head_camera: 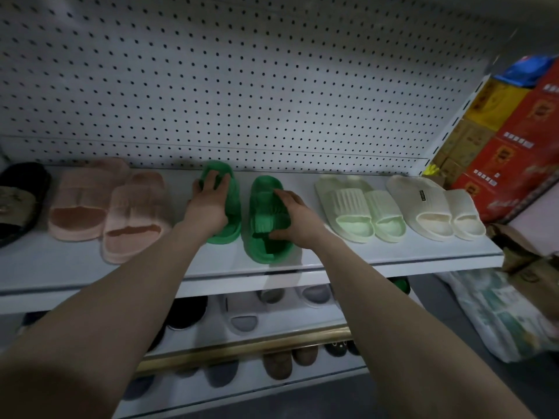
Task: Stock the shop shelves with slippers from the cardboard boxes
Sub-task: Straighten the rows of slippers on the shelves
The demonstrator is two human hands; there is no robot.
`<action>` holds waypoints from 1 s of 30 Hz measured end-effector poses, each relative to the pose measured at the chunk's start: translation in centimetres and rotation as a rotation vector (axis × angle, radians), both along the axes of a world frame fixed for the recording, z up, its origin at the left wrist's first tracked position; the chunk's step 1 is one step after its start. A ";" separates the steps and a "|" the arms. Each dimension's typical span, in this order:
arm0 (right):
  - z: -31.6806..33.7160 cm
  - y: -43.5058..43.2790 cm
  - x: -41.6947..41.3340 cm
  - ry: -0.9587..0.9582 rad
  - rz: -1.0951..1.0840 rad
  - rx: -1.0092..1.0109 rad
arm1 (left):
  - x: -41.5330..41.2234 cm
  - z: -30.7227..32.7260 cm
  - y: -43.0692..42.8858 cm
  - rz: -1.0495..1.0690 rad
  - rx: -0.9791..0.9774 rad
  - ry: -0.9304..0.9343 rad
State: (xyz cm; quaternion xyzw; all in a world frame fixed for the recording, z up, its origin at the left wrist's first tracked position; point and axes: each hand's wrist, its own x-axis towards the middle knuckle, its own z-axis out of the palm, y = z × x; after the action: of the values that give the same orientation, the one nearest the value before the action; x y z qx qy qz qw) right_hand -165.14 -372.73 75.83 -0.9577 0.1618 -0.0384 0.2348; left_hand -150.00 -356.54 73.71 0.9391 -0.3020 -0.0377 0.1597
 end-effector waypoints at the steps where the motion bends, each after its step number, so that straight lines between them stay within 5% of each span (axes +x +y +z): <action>1: 0.0 0.1 0.0 0.003 -0.002 -0.010 | -0.1 -0.1 0.1 -0.016 0.000 -0.004; 8: 0.0 0.6 0.3 0.026 -0.036 -0.040 | -1.5 -0.7 0.6 -0.140 -0.049 -0.149; 30: -0.9 -3.6 -0.5 -0.024 -0.121 -0.067 | -2.9 -0.2 -3.6 -0.226 -0.156 -0.145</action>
State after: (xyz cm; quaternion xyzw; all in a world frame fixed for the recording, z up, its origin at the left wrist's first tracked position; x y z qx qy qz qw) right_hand -165.69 -376.34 74.94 -0.9529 0.2154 -0.0695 0.2019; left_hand -152.93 -360.17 73.46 0.8841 -0.4186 0.0360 0.2047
